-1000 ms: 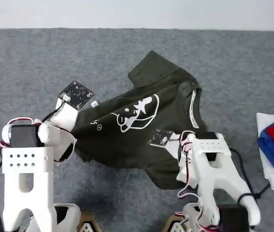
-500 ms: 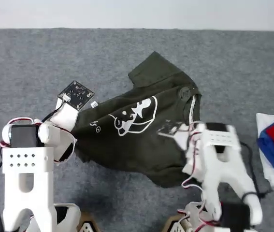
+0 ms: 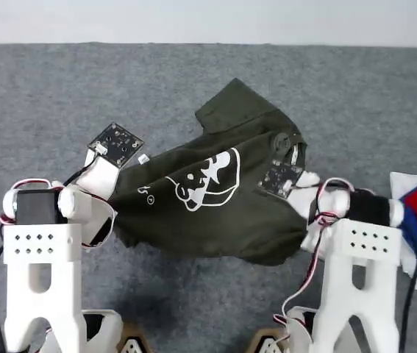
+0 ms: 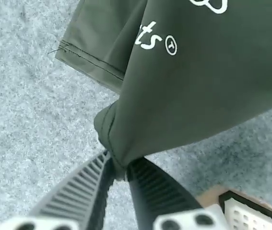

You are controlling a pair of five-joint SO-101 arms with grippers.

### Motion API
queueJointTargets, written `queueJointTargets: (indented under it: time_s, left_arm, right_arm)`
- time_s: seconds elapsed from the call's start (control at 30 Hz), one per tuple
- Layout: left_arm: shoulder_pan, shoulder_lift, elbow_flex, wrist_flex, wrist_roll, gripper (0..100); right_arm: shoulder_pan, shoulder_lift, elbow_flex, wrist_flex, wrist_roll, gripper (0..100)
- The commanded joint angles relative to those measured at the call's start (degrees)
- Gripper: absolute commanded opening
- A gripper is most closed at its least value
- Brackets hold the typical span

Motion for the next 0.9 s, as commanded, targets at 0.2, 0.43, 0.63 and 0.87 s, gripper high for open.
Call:
queueJointTargets:
  time_s: [0.2,0.43,0.63,0.87]
  left_arm:
    - [0.26,0.53,0.13,-4.66,7.56,1]
    - [-0.26,13.54,-4.35,-7.30,7.74,1]
    - [-0.26,29.27,-17.54,-8.35,7.82,1]
    - [-5.36,48.09,-36.79,-7.82,13.63,1]
  right_arm:
    - [-6.11,21.05,-25.76,-5.23,-16.53,0.9]
    - [-8.66,47.69,-54.86,-1.19,-22.24,0.9]
    - [-8.57,71.60,-87.30,4.26,-22.42,0.9]
    - [-9.80,96.66,-124.48,3.65,-25.76,1.5]
